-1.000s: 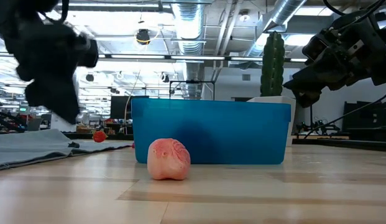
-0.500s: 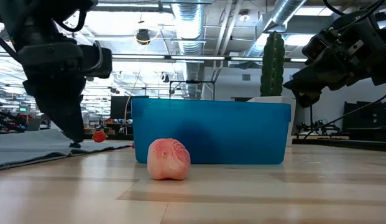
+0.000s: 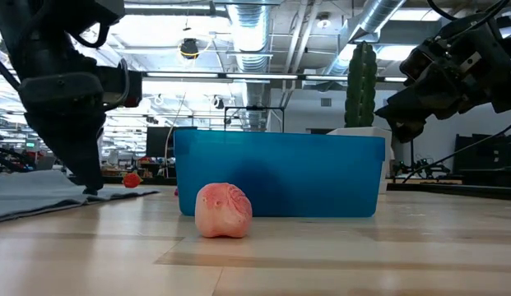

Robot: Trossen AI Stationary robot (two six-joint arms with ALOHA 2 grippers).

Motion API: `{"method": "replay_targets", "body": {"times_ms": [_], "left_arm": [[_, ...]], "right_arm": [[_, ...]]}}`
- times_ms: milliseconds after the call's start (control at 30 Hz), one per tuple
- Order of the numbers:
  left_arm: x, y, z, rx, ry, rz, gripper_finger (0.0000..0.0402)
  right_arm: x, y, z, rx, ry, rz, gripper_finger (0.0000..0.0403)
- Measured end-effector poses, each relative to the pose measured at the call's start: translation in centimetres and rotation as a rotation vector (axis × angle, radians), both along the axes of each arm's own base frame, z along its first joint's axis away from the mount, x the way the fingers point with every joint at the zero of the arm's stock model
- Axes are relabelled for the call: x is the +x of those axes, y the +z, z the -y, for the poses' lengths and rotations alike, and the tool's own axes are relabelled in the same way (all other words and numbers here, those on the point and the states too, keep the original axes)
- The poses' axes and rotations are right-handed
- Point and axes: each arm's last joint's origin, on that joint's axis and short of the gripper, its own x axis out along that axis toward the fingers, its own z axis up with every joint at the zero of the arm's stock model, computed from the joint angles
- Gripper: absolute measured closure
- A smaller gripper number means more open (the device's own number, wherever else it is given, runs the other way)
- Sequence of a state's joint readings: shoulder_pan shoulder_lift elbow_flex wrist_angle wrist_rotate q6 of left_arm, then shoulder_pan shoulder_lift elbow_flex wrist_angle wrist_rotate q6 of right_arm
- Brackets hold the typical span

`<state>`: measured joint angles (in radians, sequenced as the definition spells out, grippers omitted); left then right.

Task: Pick and placing Produce into tupperware
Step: Put the blueberry into the blue bin

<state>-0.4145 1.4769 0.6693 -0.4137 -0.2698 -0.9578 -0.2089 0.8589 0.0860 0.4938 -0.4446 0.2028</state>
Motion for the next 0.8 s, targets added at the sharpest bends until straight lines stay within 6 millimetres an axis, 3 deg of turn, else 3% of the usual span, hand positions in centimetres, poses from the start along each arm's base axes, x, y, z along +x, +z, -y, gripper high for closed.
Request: {"method": "replay_targets", "body": {"times_ms": [333, 800], "left_arm": [[0.3, 1.7, 0.2, 0.092, -0.005, -0.014, 0.0297], [-0.2, 1.7, 0.1, 0.084, 0.047, -0.081, 0.0297]], "right_arm": [[0.0, 0.0, 0.0, 0.000, 0.000, 0.000, 0.0261], [0.1, 0.0, -0.4, -0.002, 0.029, 0.004, 0.0259]]}}
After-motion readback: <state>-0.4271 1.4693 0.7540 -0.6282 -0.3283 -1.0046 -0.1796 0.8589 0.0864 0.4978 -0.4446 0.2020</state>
